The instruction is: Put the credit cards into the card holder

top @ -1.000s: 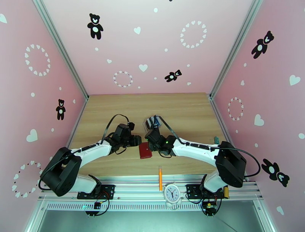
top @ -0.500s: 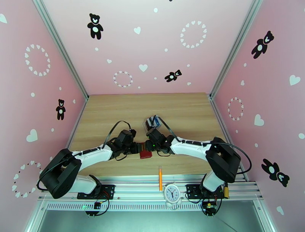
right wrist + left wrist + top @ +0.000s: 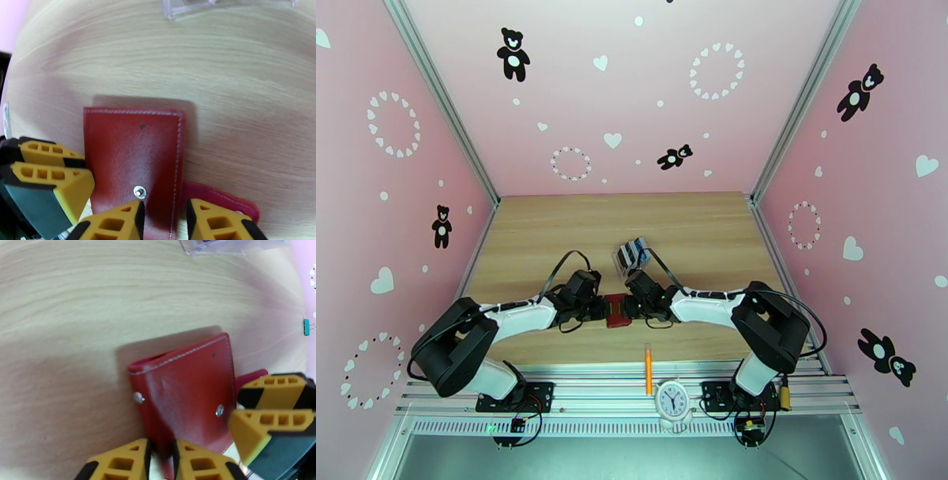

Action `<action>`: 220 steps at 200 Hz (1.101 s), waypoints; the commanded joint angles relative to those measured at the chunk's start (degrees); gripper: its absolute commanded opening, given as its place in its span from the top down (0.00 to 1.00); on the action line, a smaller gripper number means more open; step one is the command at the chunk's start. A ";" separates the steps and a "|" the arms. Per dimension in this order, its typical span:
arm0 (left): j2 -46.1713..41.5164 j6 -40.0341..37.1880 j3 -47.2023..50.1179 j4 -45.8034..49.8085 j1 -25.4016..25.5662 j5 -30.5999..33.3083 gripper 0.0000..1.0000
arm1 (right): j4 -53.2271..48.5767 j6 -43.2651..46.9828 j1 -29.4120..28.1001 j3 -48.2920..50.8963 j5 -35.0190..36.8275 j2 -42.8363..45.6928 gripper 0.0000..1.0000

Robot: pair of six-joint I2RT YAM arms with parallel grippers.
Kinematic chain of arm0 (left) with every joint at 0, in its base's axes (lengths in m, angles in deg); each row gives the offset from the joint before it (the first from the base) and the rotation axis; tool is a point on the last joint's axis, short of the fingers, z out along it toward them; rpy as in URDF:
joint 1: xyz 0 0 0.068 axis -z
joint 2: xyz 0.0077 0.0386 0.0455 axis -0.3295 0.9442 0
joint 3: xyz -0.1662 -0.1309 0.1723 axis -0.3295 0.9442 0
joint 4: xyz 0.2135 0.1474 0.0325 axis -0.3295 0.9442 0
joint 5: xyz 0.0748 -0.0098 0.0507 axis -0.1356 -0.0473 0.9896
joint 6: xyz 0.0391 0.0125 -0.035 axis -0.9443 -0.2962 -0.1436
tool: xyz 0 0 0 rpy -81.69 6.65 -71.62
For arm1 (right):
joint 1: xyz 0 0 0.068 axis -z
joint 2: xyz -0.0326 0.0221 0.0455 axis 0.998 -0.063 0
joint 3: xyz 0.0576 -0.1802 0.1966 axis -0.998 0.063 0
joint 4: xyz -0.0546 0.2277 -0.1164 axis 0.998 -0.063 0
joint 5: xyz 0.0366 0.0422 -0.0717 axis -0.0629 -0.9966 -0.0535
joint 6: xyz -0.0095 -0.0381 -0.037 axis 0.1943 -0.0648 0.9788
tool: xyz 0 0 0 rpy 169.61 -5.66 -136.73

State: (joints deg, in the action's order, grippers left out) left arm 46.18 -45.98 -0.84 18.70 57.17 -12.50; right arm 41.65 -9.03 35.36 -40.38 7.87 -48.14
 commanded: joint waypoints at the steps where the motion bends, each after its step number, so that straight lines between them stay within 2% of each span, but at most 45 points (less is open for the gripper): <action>1: 1.82 -0.89 -1.66 1.44 0.31 1.25 0.76 | 1.31 -1.08 0.48 1.67 -0.58 0.01 0.64; 71: 7.45 -1.39 -5.28 0.12 0.37 -1.23 0.77 | 3.05 -2.26 2.32 4.96 -1.33 2.43 0.64; 147: 5.84 -0.74 -4.28 -0.76 0.40 -2.77 0.77 | 3.29 -2.82 2.42 5.37 -1.80 5.45 0.64; 220: 6.34 -0.07 -5.29 -1.18 2.43 -2.84 0.76 | 3.30 -3.28 2.42 5.84 -2.14 8.54 0.64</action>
State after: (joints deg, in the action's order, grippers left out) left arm 52.15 -46.33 -5.86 17.61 58.46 -13.84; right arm 44.17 -11.63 37.77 -35.31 6.51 -41.69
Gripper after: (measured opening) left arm 0.235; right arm 0.359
